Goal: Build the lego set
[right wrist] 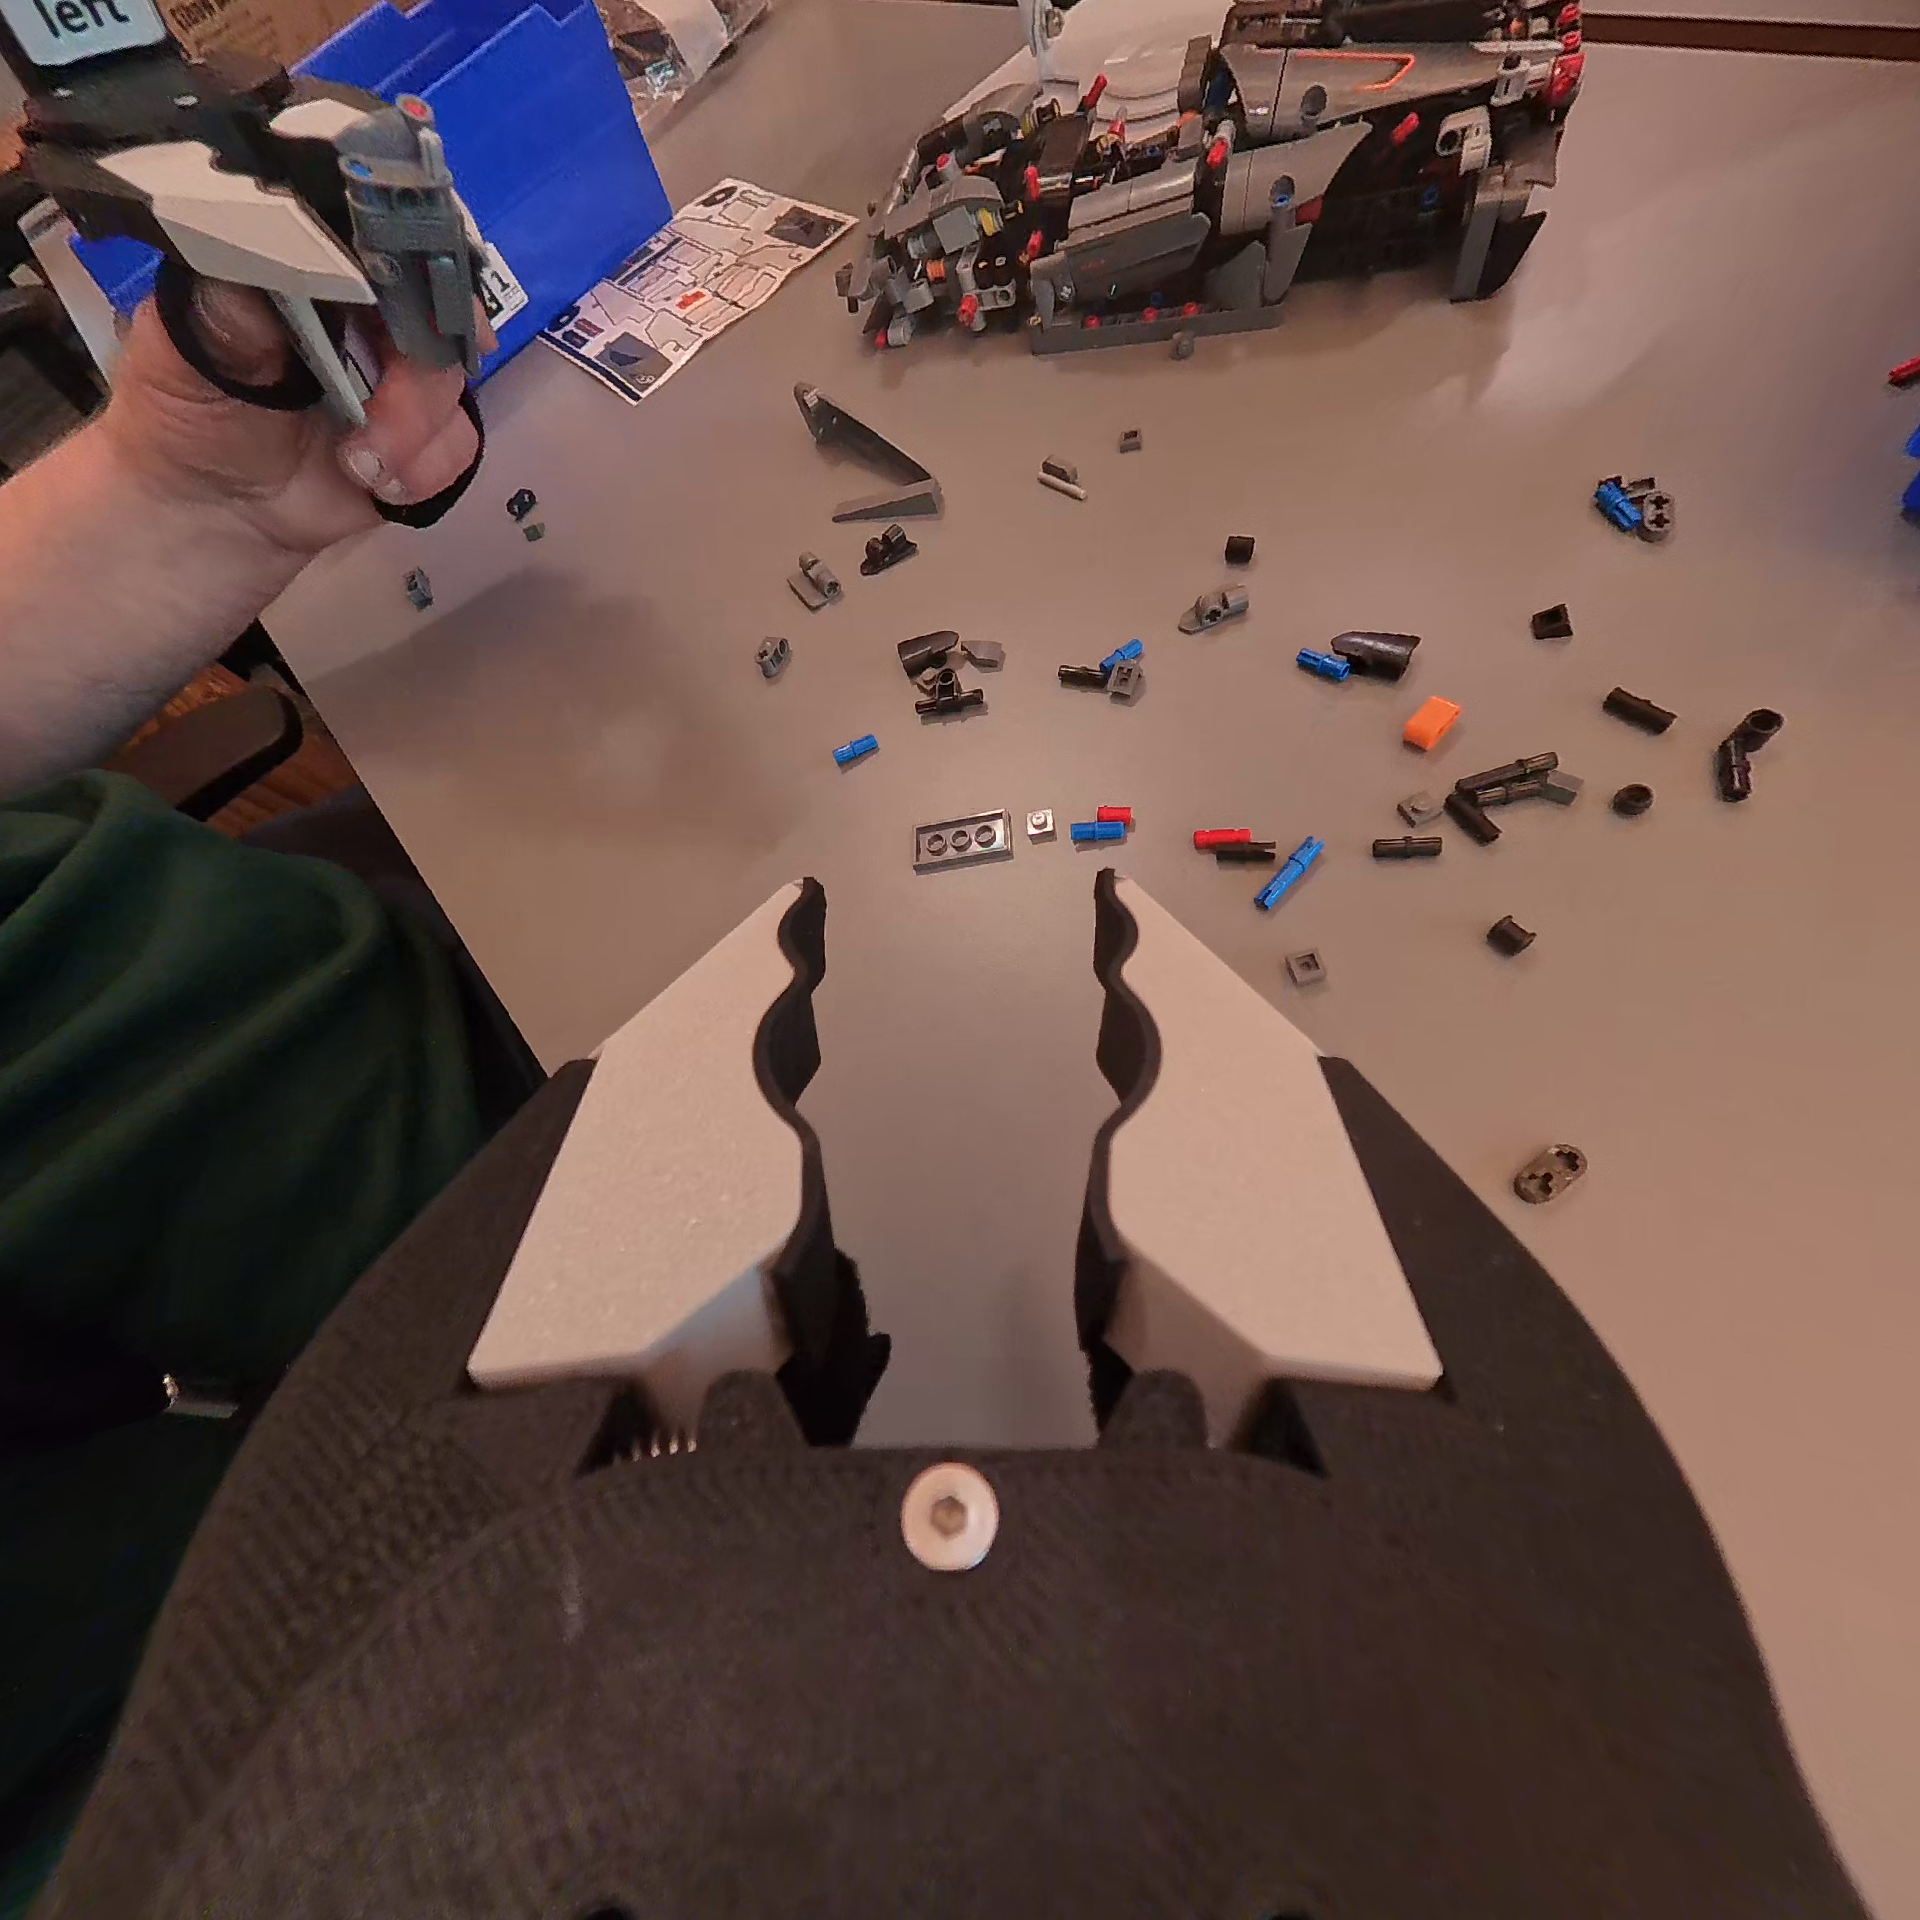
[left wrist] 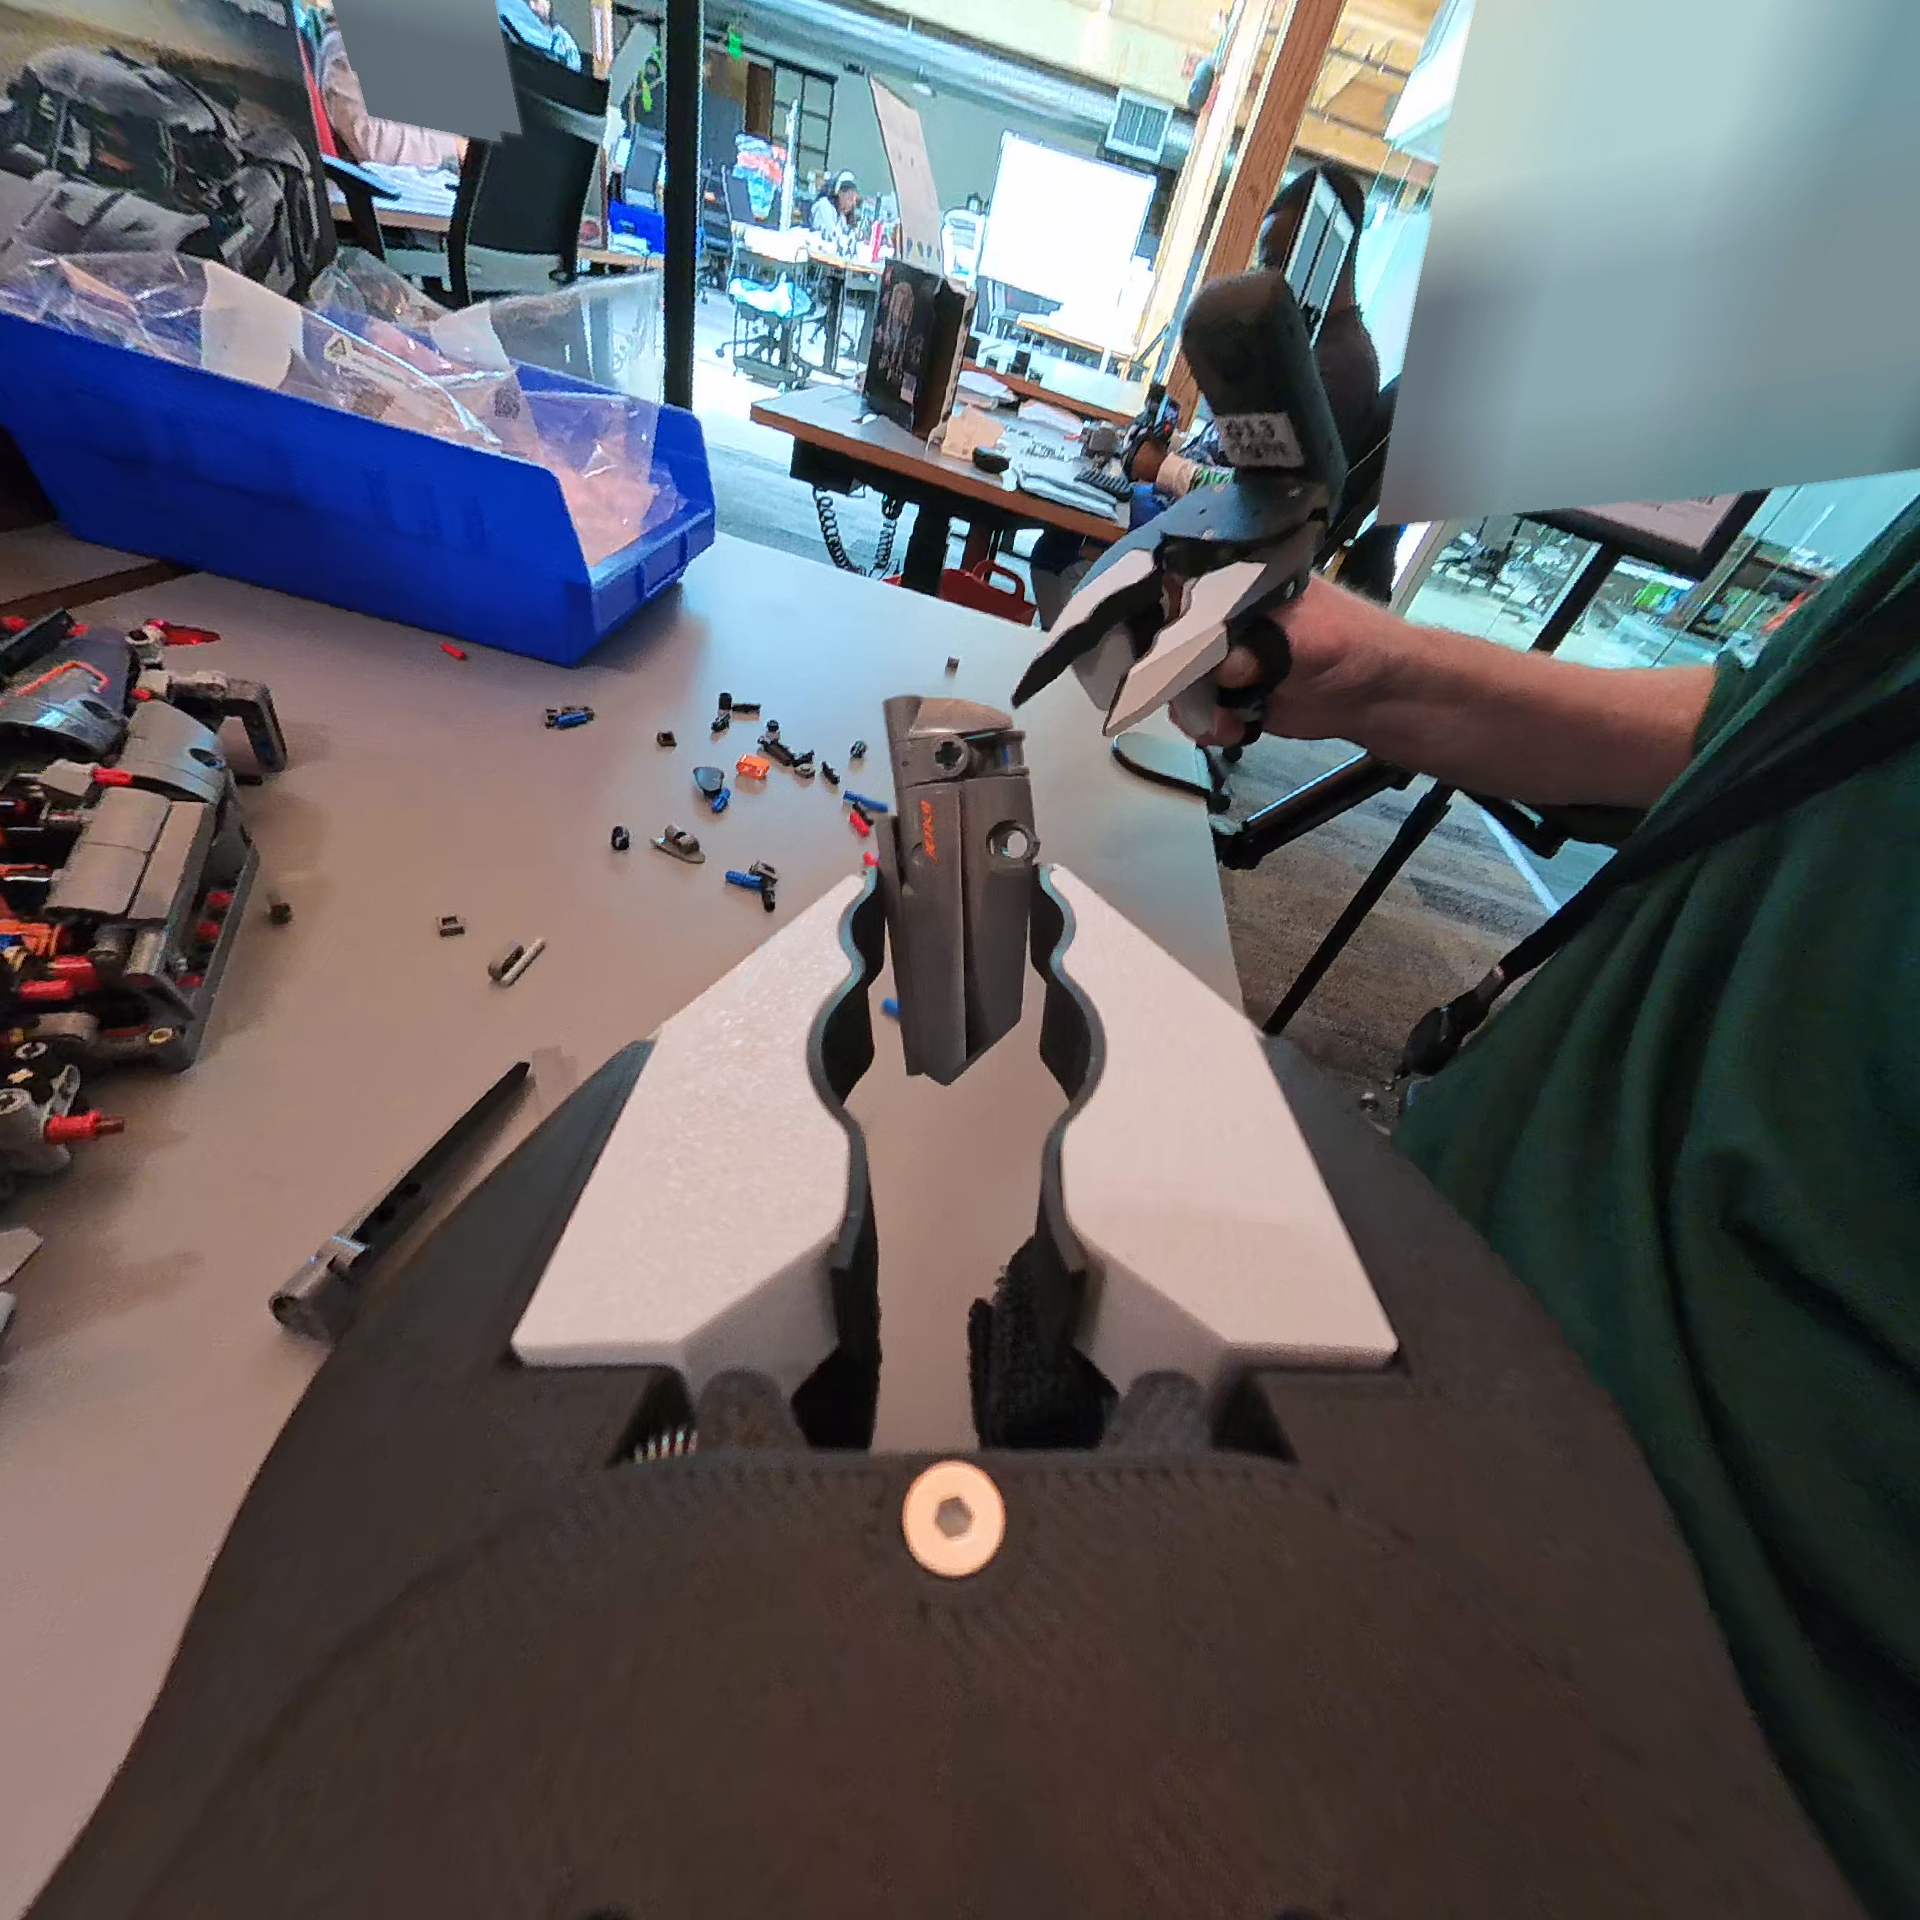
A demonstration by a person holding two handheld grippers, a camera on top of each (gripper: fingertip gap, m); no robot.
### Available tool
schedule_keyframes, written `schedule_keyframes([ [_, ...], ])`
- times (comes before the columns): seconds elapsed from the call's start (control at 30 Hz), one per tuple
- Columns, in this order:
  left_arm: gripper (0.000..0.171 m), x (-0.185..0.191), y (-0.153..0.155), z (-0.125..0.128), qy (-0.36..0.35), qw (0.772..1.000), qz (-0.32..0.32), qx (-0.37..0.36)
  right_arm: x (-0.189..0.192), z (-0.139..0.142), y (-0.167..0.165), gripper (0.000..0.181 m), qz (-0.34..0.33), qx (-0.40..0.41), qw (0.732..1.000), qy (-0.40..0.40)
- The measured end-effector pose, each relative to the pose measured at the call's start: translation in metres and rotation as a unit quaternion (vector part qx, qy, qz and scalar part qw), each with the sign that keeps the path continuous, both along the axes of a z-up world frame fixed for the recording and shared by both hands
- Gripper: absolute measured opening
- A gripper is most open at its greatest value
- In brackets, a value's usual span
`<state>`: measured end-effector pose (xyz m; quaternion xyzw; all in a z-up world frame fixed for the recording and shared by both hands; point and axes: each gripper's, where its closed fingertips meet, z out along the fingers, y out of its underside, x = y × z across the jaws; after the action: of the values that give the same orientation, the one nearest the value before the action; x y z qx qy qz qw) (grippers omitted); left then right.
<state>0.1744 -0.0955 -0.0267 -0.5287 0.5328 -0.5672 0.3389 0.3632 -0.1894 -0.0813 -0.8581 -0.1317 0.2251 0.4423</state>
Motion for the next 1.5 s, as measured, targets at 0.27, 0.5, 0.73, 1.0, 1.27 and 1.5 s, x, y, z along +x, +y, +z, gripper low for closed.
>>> schedule_keyframes([
  [0.27,0.026,-0.003,0.011,0.031,-0.09,0.992,-0.014,-0.088,0.0,0.0,0.0,0.051,0.0,-0.001,1.0,0.001],
  [0.5,0.025,-0.013,0.023,0.047,-0.15,0.977,-0.022,-0.152,0.001,0.0,0.0,0.051,-0.001,0.0,1.0,0.002],
  [0.73,0.025,-0.014,0.025,0.052,-0.169,0.97,-0.034,-0.173,0.002,0.0,0.0,0.05,-0.002,-0.001,1.0,0.003],
  [1.0,0.024,-0.015,0.028,0.057,-0.192,0.96,-0.046,-0.2,0.003,-0.001,0.0,0.05,-0.003,-0.001,1.0,0.004],
  [1.27,0.025,-0.016,0.031,0.065,-0.218,0.949,-0.054,-0.222,0.004,-0.001,0.0,0.05,-0.004,-0.002,1.0,0.005],
  [1.5,0.025,-0.017,0.031,0.066,-0.225,0.946,-0.058,-0.224,0.005,-0.002,0.0,0.05,-0.005,-0.003,1.0,0.005],
])
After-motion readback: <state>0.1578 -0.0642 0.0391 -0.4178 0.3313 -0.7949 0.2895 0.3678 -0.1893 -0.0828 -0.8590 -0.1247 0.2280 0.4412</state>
